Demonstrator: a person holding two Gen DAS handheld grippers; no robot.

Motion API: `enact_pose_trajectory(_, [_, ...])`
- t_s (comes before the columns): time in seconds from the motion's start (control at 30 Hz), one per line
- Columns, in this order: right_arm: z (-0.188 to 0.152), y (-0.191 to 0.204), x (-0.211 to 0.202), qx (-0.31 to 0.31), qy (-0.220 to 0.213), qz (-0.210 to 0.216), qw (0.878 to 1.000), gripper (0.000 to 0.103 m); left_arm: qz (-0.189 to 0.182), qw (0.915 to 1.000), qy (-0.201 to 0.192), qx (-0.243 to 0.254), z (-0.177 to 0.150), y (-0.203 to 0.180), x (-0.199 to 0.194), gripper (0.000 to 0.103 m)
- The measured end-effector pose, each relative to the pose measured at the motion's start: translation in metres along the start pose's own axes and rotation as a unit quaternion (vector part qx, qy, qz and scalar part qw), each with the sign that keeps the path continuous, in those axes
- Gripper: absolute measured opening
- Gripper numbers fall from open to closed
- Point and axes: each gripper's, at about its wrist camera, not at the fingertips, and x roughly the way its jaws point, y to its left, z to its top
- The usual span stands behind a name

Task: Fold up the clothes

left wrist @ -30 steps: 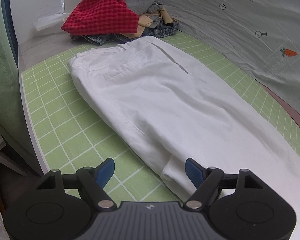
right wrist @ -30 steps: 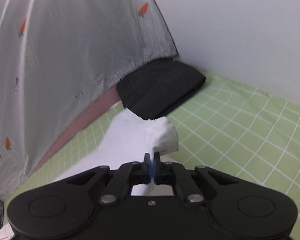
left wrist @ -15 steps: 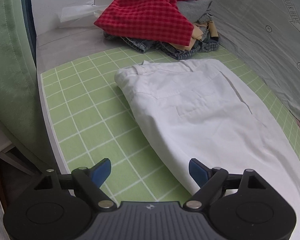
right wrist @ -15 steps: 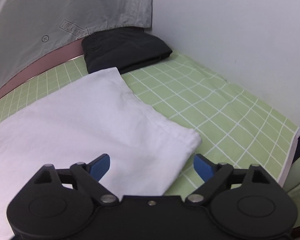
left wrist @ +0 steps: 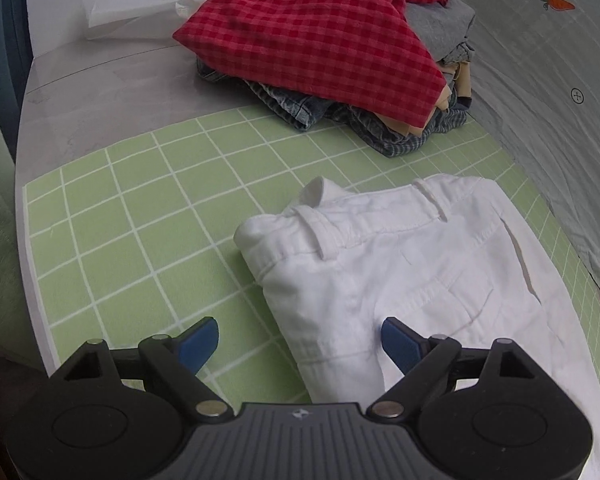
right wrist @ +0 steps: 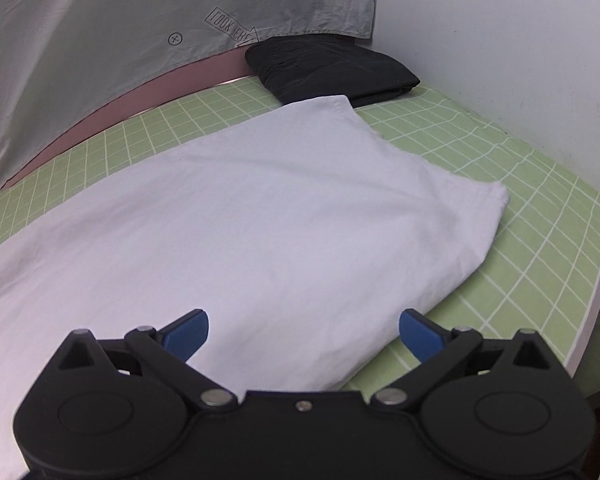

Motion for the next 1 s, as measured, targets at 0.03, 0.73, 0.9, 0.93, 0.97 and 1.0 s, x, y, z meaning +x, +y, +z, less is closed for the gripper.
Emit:
enact_pose_trajectory(0.03, [-0.002, 0.005, -0.001, -0.002, 0.001, -0.005, 1.000, 0.103, -0.004, 1.0000, 0.001, 0.001, 0.004, 0.001, 0.003, 0.089])
enact_pose_trajectory(0.73, [0.007, -0.001, -0.002, 0.016, 0.006, -0.019, 1.000, 0.103, -0.071, 0.9941, -0.057, 0.059, 0.009, -0.039, -0.029, 0.006])
enact_pose_trajectory(0.9, [0.013, -0.030, 0.005, 0.022, 0.009, -0.017, 1.000, 0.103, -0.125, 0.9840, -0.095, 0.085, -0.011, -0.085, -0.066, 0.005])
enact_pose_trajectory(0.93, [0.015, -0.036, 0.007, 0.023, 0.009, -0.015, 1.000, 0.103, -0.138, 0.9812, -0.097, 0.094, -0.018, -0.098, -0.072, 0.005])
enact_pose_trajectory(0.97, [0.017, -0.041, 0.008, 0.023, 0.009, -0.013, 1.000, 0.103, -0.152, 0.9781, -0.098, 0.103, -0.025, -0.111, -0.077, 0.004])
enact_pose_trajectory(1.0, [0.020, -0.047, 0.010, 0.024, 0.009, -0.011, 1.000, 0.103, -0.165, 0.9748, -0.100, 0.112, -0.031, -0.123, -0.083, 0.004])
